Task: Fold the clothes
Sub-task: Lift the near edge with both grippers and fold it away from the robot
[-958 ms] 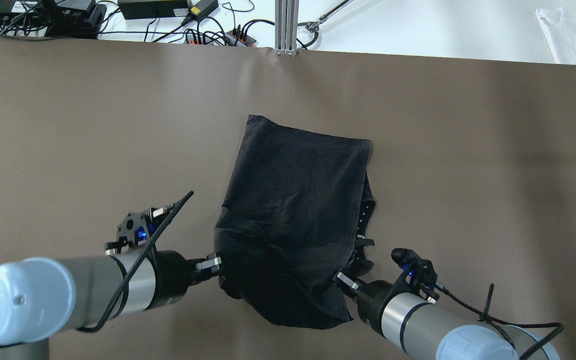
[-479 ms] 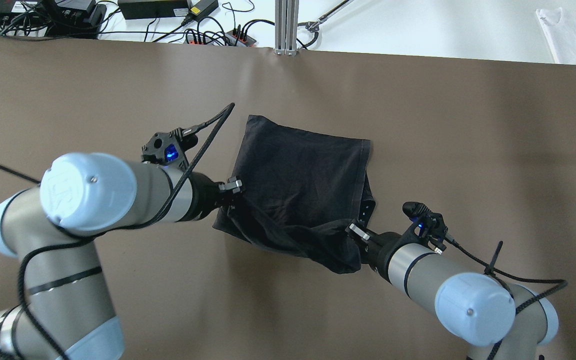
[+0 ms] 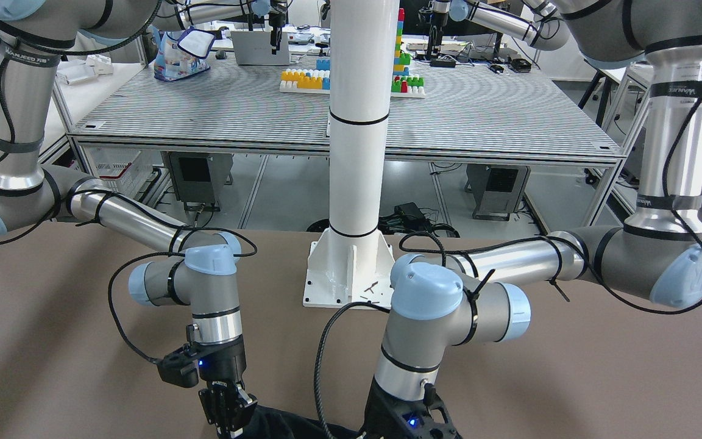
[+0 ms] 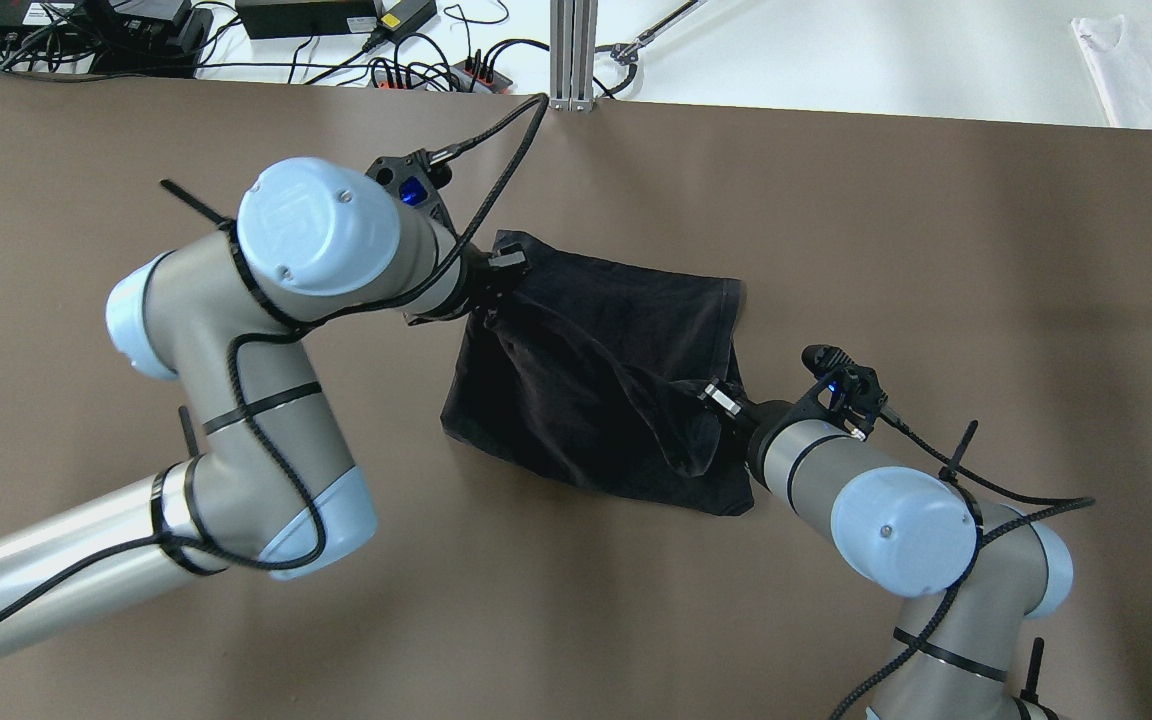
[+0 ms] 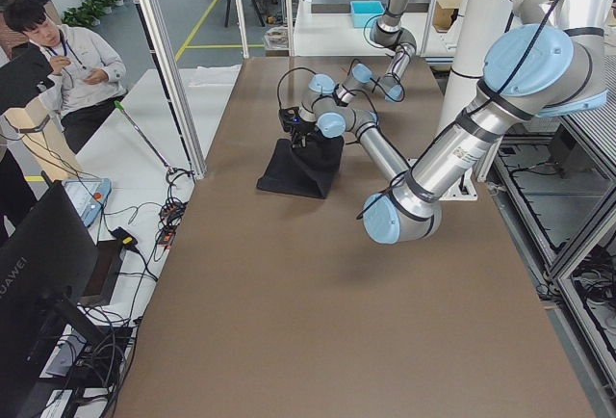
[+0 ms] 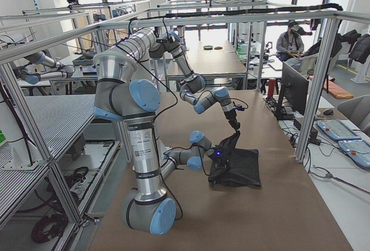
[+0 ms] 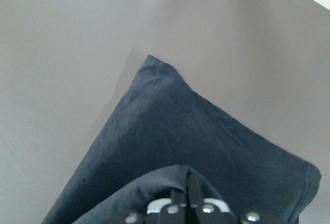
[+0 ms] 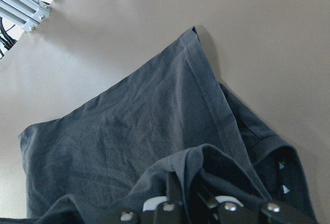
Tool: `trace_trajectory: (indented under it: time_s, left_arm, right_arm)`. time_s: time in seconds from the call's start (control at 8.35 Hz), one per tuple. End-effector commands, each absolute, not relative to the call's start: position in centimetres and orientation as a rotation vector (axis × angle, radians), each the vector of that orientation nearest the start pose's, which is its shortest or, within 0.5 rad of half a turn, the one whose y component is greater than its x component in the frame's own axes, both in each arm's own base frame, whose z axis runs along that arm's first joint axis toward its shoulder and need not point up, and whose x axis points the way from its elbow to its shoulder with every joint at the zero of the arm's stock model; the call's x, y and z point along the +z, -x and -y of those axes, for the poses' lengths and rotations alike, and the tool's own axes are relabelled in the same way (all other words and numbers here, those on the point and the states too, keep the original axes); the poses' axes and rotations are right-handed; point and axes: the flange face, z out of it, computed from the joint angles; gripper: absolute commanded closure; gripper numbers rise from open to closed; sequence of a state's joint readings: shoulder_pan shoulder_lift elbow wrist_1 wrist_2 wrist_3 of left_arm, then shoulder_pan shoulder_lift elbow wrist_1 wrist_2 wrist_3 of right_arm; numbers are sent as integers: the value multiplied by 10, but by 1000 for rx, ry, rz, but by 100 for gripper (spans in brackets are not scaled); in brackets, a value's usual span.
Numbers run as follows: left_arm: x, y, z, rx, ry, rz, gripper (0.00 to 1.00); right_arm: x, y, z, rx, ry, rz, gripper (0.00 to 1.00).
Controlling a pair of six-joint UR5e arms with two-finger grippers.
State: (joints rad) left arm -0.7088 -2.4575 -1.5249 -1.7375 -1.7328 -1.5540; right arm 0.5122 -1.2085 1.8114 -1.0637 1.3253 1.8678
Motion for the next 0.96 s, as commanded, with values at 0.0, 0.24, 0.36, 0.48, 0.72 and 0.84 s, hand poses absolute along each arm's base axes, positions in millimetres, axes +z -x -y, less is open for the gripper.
trace_trajectory:
  time_s: [0.0, 0.24, 0.36, 0.48, 0.72, 0.84]
  left_arm:
    - [122, -510, 611, -533, -234, -923, 100]
    - [149, -526, 638, -517, -271, -961, 100]
    - [147, -525, 638, -477, -299, -972, 24]
    - [143, -526, 636, -457, -309, -976, 0]
    - [135, -519, 631, -453, -315, -996, 0]
    - [132, -517, 629, -451, -318, -1005, 0]
  right_arm:
    - [302, 480, 490, 892, -359, 1043, 100]
    - [320, 477, 502, 864, -383, 995, 100]
    - [321, 472, 505, 867, -386, 993, 59]
    - [311, 458, 511, 856, -374, 1015, 31]
    - [272, 407, 497, 842, -329, 1136, 27]
    - [274, 403, 493, 855, -321, 1140, 27]
